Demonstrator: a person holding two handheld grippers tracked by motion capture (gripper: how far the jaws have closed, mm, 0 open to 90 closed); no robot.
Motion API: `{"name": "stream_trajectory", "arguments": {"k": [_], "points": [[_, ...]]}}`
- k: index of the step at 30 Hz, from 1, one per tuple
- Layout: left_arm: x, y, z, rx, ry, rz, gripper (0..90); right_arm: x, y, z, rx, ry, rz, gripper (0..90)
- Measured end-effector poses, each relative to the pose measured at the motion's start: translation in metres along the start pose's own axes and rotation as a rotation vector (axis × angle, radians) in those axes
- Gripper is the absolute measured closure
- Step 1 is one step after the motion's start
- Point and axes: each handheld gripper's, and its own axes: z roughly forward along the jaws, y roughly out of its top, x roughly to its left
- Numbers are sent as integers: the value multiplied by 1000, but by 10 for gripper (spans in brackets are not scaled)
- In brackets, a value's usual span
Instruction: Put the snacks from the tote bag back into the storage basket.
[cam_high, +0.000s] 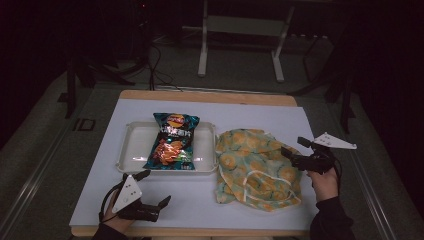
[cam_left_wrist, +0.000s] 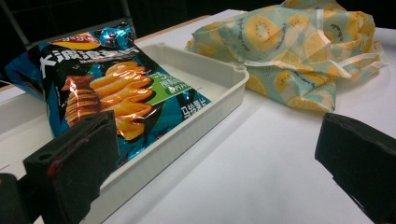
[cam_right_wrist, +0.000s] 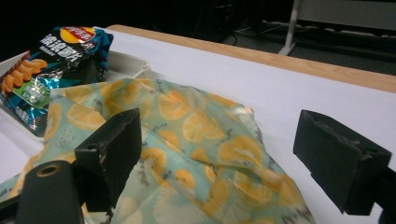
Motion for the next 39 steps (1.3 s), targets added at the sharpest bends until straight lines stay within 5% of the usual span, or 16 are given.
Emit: {"name": "stream_trajectory", "arguments": {"k": [15, 30, 39], "points": [[0, 0, -1, -1, -3, 5, 3, -21, -34, -25, -53, -98, 79, 148], [1, 0, -2, -1, -4, 7, 3, -27, -69, -33, -71, -212, 102, 150], [0, 0, -1, 1, -6, 8, 3, -32, -75, -34, -85, -217, 130, 150]]}}
